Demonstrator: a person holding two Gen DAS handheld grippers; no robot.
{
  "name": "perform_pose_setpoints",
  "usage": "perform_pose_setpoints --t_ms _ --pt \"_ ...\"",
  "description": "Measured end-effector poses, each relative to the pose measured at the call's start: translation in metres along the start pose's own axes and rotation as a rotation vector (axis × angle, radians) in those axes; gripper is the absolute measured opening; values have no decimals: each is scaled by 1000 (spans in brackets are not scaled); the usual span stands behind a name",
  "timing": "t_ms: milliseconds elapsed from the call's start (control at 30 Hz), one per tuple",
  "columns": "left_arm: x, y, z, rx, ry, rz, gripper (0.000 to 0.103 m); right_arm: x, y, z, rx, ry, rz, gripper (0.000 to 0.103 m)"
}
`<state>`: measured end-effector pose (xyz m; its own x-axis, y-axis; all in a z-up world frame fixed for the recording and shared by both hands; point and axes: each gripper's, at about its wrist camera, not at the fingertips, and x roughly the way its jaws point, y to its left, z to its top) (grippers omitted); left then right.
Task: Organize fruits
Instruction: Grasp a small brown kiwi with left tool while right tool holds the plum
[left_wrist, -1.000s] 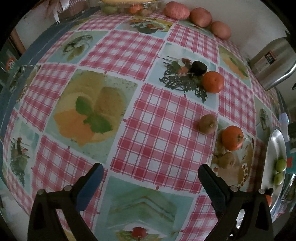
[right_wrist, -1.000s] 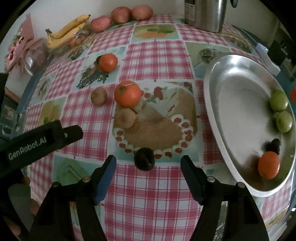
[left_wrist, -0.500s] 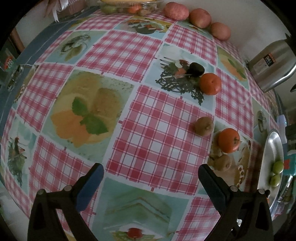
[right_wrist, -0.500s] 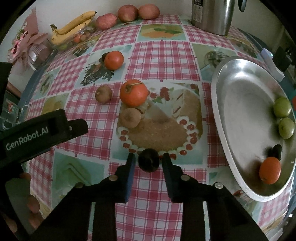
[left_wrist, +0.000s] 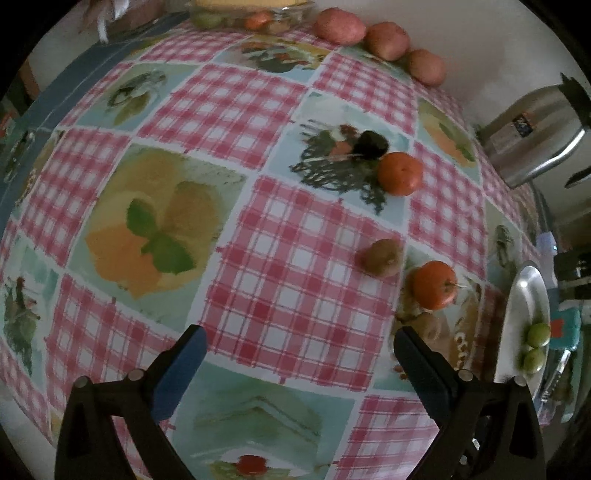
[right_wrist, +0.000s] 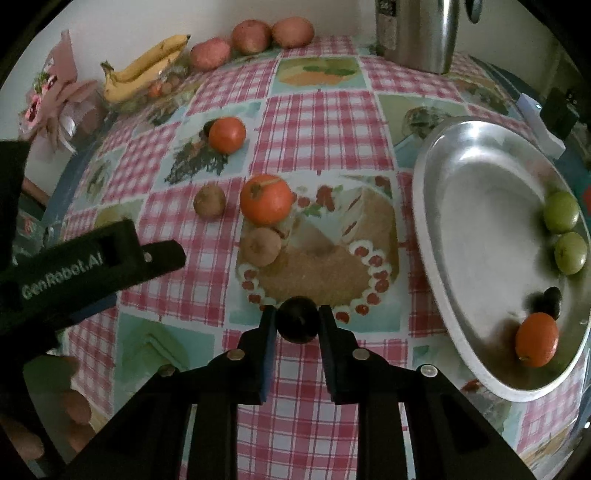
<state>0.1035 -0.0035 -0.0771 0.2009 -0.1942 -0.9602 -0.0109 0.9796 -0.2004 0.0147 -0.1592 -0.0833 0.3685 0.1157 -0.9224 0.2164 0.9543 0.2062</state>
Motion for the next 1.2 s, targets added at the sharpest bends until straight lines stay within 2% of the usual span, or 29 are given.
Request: perform_pose_setpoints --t_ms 200,433,867,1000,1200 --pt "-12 -10 7 18 -39 -47 97 -17 -10 7 65 -44 14 23" --pt "-15 -25 11 62 -59 -75 93 -41 -30 21 159 -119 -33 23" --pt "5 -74 3 202 -19 -46 86 -64 -64 51 280 -177 -84 23" --pt "15 -87 1 240 17 -51 79 -68 -68 65 293 -202 -71 23" --pt "24 -99 -6 274 38 -32 56 -66 -72 75 298 -206 -56 23"
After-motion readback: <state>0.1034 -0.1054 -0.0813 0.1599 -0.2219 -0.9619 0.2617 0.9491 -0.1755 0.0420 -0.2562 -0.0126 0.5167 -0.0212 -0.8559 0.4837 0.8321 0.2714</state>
